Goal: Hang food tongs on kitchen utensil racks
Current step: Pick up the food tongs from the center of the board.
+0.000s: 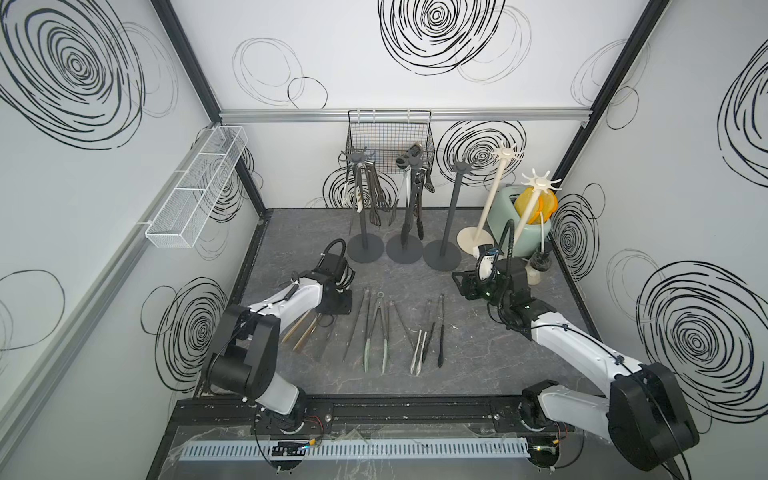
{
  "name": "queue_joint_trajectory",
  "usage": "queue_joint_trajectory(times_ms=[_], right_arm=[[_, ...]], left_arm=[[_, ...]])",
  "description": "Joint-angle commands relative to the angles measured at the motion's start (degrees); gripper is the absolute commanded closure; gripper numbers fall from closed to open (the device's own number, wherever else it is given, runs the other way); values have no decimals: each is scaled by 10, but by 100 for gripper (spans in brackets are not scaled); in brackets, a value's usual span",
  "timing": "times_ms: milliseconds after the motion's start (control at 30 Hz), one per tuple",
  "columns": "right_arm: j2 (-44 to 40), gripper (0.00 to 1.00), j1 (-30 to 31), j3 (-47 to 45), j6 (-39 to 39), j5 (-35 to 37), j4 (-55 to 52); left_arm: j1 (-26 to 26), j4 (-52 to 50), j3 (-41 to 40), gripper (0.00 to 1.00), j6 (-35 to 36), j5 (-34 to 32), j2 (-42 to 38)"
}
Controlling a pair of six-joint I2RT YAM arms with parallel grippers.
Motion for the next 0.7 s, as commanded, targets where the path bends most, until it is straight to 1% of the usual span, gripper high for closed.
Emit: queue_joint_trajectory(times_ms=[0,167,467,667], right_arm=[[-12,49,2,-8,3,6,-11],[-8,49,2,-11,4,10,-10],[-8,49,1,-11,10,19,-23],[-21,49,1,-13,11,26,-30]], left_arm=[[-3,17,-8,56,-11,-32,11],[-4,25,-18,58,-13,-32,32],[-18,38,-21,74,-24,-35,59],[-34,41,-12,88,-25,-37,62]])
